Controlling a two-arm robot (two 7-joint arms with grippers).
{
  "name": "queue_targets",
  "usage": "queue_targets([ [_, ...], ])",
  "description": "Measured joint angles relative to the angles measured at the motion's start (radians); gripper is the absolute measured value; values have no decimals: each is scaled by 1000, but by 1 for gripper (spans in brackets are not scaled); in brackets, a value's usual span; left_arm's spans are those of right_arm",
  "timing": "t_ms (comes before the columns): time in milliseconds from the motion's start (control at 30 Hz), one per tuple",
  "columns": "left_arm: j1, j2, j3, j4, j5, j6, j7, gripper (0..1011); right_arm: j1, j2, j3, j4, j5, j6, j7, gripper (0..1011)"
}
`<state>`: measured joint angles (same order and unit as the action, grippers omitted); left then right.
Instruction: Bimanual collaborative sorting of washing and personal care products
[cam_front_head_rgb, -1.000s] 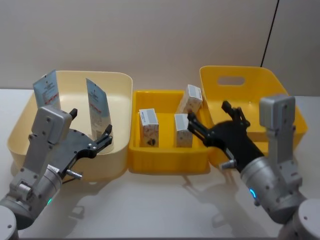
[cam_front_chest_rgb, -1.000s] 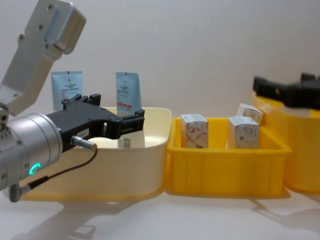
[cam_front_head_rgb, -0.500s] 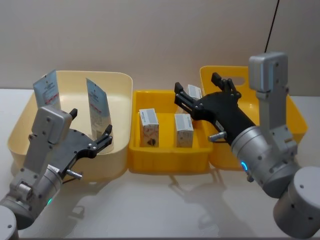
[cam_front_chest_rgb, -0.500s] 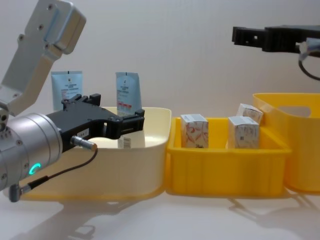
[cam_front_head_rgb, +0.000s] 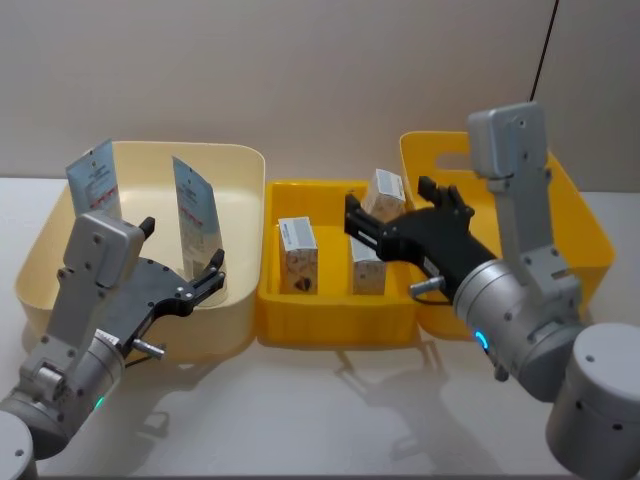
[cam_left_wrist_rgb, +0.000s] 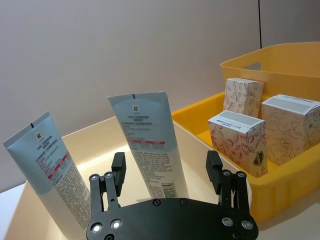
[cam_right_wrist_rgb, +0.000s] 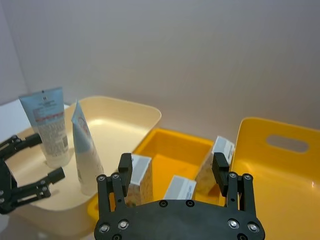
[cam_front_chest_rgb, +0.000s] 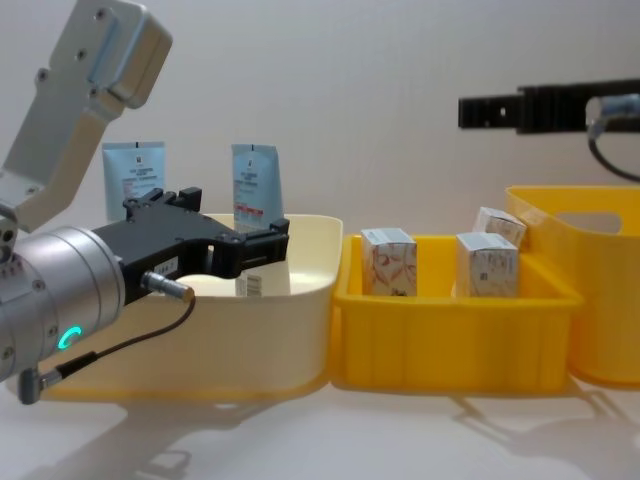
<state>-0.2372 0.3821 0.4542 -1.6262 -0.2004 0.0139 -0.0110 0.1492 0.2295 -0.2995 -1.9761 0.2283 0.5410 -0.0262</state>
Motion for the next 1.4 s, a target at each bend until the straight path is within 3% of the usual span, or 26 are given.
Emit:
queue_targets([
  [233, 0, 0, 0, 0, 0, 0, 0, 999, -20, -18, -7, 8, -6, 79, -25, 998],
  [567, 0, 0, 0, 0, 0, 0, 0, 1000, -28, -61, -30, 47, -12, 147, -50, 998],
  [1033, 0, 0, 0, 0, 0, 0, 0, 1000, 0, -110, -44, 101, -26, 172, -71, 998],
  [1400, 0, 0, 0, 0, 0, 0, 0, 1000, 12, -131, -25, 127, -47, 173, -99, 998],
])
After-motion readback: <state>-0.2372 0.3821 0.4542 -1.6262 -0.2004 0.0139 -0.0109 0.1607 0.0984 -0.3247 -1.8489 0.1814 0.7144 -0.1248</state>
